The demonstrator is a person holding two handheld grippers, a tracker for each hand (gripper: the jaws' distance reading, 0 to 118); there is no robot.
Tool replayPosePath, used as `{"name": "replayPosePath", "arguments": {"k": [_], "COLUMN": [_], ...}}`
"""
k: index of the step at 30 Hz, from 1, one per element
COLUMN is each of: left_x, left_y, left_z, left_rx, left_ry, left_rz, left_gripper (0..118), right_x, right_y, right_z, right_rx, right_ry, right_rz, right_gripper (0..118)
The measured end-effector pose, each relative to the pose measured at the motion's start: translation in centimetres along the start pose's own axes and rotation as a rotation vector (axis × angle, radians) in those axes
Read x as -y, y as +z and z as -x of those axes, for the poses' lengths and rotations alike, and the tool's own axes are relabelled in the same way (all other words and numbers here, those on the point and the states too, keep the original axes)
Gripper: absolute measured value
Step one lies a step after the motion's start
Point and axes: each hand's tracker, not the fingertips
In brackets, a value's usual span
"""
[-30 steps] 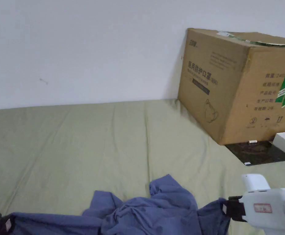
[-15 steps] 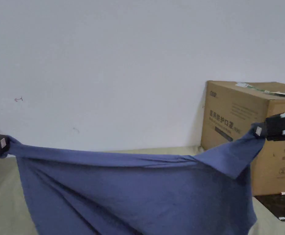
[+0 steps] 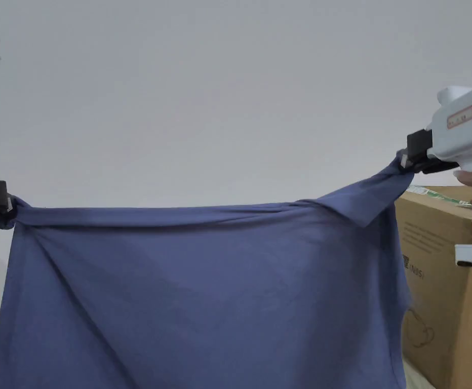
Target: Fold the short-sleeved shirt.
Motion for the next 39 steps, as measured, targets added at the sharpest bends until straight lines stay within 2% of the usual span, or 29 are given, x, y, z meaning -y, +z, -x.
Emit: {"name": "replayPosePath", "arguments": {"k": [11, 16, 20, 23, 26, 28, 30, 32, 34, 38, 39], "left_x": [-4.6, -5.0, -2.4, 2.1, 8.9, 14.7, 20.7, 26.9, 32.9, 40.5, 41.9], "left_y": [-9.1, -12.8, -15.2, -17.0, -18.9, -19.8, -19.9, -19.4, -17.8, -13.7, -13.1], "left_z": [-1.4, -2.0, -2.1, -1.3, 0.2, 1.6, 2.9, 4.3, 5.5, 7.4, 8.7], "left_rx": [-0.014, -0.021, -0.040, -0.008, -0.015, -0.002, 0.006, 0.018, 0.005, -0.009, -0.004], "left_ry": [-0.023, -0.011, -0.018, -0.008, -0.022, -0.029, -0.044, -0.014, 0.043, 0.093, 0.106], "left_rz": [-0.049, -0.080, -0.097, -0.014, 0.170, 0.305, 0.449, 0.598, 0.715, 0.856, 0.889], "left_gripper": [1, 1, 1, 1, 1, 1, 1, 1, 1, 1, 1], "right_x": [-5.7, -6.3, -3.7, 1.7, 9.6, 16.9, 23.6, 30.6, 37.5, 47.3, 49.0], "right_y": [-7.8, -10.8, -13.2, -15.6, -18.0, -18.2, -18.5, -17.9, -16.3, -11.7, -10.3], "right_z": [2.5, 2.0, 1.1, -0.5, -3.3, -5.1, -6.6, -7.5, -8.7, -10.8, -11.4], "right_rx": [0.133, 0.149, 0.157, 0.166, 0.129, 0.095, 0.118, 0.105, 0.115, 0.112, 0.123], "right_ry": [0.036, 0.026, 0.015, -0.008, -0.053, -0.121, -0.109, -0.094, -0.123, -0.190, -0.174], "right_rz": [-0.201, -0.220, -0.211, -0.148, 0.041, 0.147, 0.275, 0.411, 0.539, 0.743, 0.795], "right_gripper": [2, 2, 2, 2, 2, 2, 2, 2, 2, 2, 2]}}
